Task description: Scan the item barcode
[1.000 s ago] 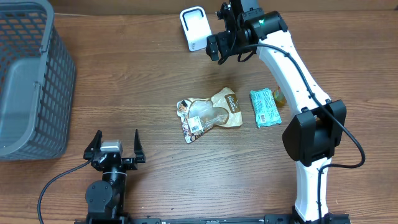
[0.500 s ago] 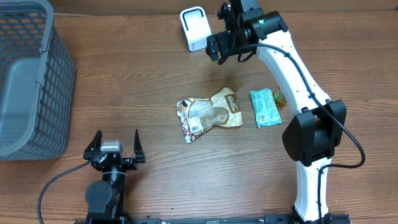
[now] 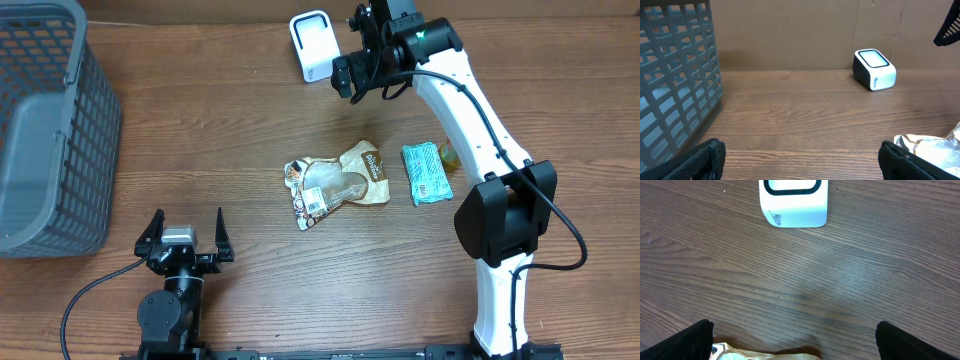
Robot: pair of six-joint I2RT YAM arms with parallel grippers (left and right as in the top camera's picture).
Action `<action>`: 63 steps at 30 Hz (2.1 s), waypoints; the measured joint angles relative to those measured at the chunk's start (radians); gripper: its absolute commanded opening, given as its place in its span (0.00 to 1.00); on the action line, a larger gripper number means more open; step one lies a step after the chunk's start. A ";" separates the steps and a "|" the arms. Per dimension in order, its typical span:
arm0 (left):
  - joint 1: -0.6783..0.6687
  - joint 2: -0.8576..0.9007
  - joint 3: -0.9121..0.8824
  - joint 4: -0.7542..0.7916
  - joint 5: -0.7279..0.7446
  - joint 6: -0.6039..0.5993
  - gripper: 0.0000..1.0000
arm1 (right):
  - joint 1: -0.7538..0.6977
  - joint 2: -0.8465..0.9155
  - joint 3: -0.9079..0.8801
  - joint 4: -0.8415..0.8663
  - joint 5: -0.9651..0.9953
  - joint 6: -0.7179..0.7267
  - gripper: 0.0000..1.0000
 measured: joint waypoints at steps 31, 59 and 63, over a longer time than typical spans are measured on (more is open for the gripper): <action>0.000 0.000 0.000 0.000 0.000 0.000 1.00 | 0.072 -0.020 0.000 0.000 0.010 0.000 1.00; 0.000 0.000 0.000 0.000 0.000 0.000 1.00 | -0.064 -0.732 -0.001 0.000 0.000 0.000 1.00; 0.000 0.000 0.000 0.000 0.000 0.000 1.00 | -0.160 -0.797 -0.001 -0.033 0.002 0.000 1.00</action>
